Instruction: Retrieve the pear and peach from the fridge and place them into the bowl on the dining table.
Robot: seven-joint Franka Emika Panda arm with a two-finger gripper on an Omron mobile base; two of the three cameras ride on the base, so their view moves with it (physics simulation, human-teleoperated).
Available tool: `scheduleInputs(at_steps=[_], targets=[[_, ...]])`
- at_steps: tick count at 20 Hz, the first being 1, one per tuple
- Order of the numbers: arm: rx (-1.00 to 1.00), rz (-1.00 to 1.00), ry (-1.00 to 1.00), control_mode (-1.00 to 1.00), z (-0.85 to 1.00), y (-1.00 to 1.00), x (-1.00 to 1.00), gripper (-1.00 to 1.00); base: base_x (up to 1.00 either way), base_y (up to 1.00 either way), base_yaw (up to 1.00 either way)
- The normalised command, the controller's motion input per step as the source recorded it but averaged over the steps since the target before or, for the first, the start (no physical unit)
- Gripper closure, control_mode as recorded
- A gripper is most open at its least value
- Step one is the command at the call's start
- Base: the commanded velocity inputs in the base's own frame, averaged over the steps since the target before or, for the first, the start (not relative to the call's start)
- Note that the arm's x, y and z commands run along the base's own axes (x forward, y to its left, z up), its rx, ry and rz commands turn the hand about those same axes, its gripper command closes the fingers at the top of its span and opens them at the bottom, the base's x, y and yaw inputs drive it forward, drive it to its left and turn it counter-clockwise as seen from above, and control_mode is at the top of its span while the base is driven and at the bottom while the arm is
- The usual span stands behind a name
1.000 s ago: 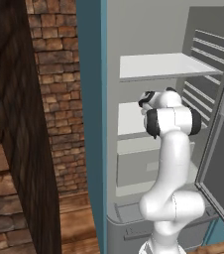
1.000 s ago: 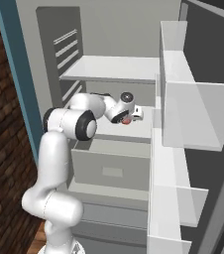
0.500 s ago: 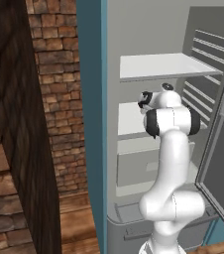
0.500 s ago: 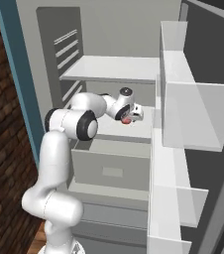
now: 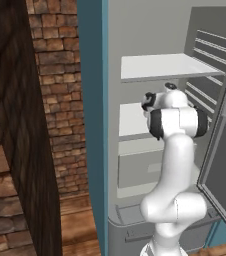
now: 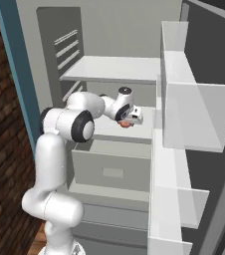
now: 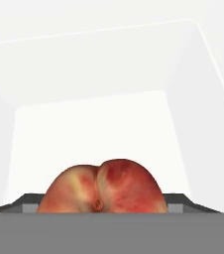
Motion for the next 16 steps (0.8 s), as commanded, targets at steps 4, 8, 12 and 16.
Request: scheduleInputs(at_steps=[4, 8, 12, 16], targets=[[0.0, 0.0, -0.22, -1.0, -0.2, -0.04, -1.0, 1.0, 0.0, 0.0, 0.0], [0.0, 0.0, -0.26, -1.0, 0.26, 0.0, -1.0, 1.0, 0.0, 0.0, 0.0], [0.0, 0.0, -0.09, -1.0, 0.99, -0.16, -0.93, 1.0, 0.0, 0.0, 0.0], [0.0, 0.0, 0.0, -1.0, 1.0, -0.25, -0.72, 1.0, 0.0, 0.0, 0.0]])
